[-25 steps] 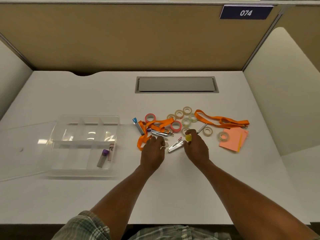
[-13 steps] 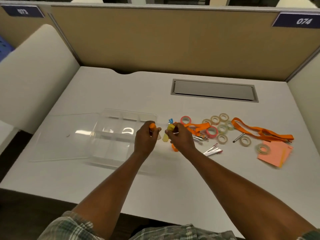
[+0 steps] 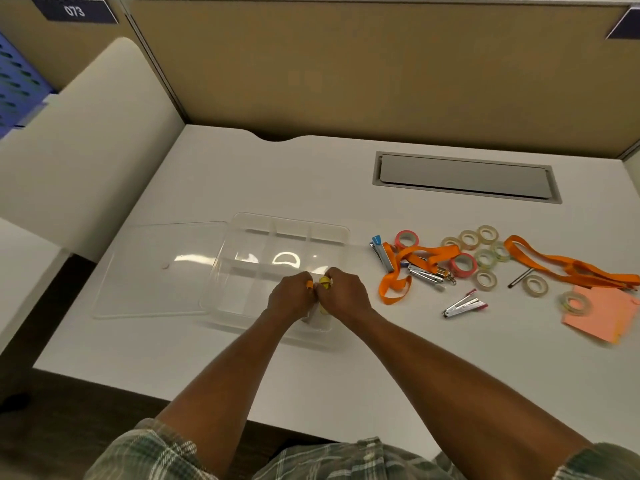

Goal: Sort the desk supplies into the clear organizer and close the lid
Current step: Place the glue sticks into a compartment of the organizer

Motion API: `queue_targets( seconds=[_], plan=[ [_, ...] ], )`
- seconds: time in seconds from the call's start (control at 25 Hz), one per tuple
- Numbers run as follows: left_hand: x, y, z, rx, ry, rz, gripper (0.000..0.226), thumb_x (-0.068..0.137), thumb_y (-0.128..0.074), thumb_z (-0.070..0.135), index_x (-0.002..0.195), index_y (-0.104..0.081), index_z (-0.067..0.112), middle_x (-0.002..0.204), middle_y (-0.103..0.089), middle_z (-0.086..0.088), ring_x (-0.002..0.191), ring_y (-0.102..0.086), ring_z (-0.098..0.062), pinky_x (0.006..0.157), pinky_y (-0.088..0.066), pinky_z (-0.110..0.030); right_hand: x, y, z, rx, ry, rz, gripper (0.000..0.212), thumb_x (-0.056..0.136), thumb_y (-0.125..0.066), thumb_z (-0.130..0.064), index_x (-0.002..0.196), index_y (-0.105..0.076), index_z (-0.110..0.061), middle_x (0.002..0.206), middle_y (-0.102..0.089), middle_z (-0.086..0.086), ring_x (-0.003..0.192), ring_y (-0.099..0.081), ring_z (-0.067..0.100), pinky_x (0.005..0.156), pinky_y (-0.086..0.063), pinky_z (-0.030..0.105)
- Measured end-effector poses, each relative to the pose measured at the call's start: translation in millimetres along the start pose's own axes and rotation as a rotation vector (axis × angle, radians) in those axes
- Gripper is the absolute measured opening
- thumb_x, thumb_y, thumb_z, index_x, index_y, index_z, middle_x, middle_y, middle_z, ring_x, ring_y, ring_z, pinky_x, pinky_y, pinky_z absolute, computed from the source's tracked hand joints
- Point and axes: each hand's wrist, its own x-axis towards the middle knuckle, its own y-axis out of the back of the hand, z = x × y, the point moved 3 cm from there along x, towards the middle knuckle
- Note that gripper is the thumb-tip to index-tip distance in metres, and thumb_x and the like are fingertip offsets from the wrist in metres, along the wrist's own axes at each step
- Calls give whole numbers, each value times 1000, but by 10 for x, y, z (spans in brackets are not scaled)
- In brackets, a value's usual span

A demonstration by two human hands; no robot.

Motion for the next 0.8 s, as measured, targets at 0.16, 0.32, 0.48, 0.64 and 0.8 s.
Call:
queue_targets(
  seconds=[0.16,0.32,0.48,0.64,0.8],
  plan=[
    [39,-28,50,64,9,16,30,90,-57,27,116,-62,15,103,-69,-8,93,-65,-27,70,-46,-31,28,-15,-1,-86,11,30,41,94,-56,-43,123,-62,-14,110,-72,8,99,-68,27,84,-54,34],
    [94,-10,103,77,13,14,41,85,-63,29,123,-59,15,115,-66,-8,103,-64,-27,74,-41,-28,28,45,61,-76,2,58,44,96,-58,-39,133,-58,-16,123,-69,7,108,-67,26,91,-53,34],
    [102,26,206,87,-4,78,29,84,-62,24,111,-62,15,109,-63,-7,98,-63,-25,72,-40,-28,-11,205,151,-101,8,102,40,96,-57,-44,126,-60,-18,112,-71,4,99,-67,22,73,-49,25],
    [107,-15,530,33,-83,172,20,86,-62,30,101,-62,17,102,-61,-3,91,-62,-21,70,-38,-28,-64,443,299,-149,-5,144,33,95,-56,-47,115,-62,-21,92,-72,1,81,-64,15,60,-41,24],
    [121,-252,949,44,-177,181,21,88,-64,34,102,-61,18,99,-61,-2,76,-54,-13,64,-38,-24,-138,697,645,-119,-100,163,28,94,-59,-45,110,-64,-23,94,-72,-1,75,-58,10,63,-42,23]
  ],
)
